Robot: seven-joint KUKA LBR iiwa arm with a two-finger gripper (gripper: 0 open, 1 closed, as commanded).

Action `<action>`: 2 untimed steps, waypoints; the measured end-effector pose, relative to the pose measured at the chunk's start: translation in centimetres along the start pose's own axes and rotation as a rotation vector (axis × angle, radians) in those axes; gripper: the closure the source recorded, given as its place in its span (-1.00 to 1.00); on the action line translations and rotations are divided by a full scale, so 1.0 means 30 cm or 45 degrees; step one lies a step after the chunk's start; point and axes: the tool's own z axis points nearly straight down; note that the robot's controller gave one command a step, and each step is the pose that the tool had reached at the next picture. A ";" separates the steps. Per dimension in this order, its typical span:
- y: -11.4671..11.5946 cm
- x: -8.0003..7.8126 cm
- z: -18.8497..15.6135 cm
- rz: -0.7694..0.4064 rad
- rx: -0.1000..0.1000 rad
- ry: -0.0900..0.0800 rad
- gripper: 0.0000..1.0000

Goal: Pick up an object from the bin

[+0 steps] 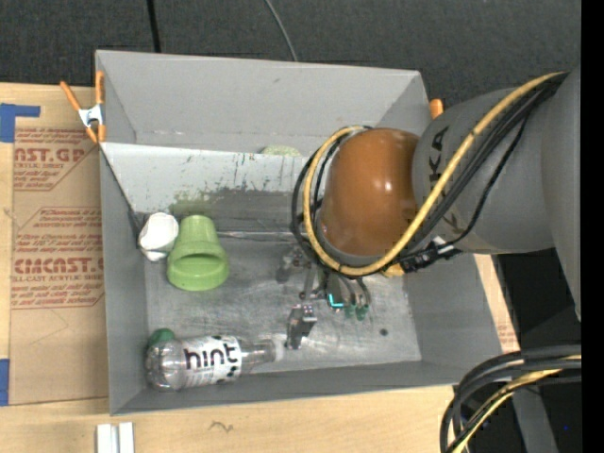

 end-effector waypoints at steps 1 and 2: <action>-0.001 -0.006 -0.013 0.001 -0.001 -0.010 -1.00; 0.145 0.000 0.048 -0.049 0.002 -0.013 -1.00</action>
Offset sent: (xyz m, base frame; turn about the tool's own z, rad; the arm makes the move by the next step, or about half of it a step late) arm -0.0077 0.1314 -0.0498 -0.1256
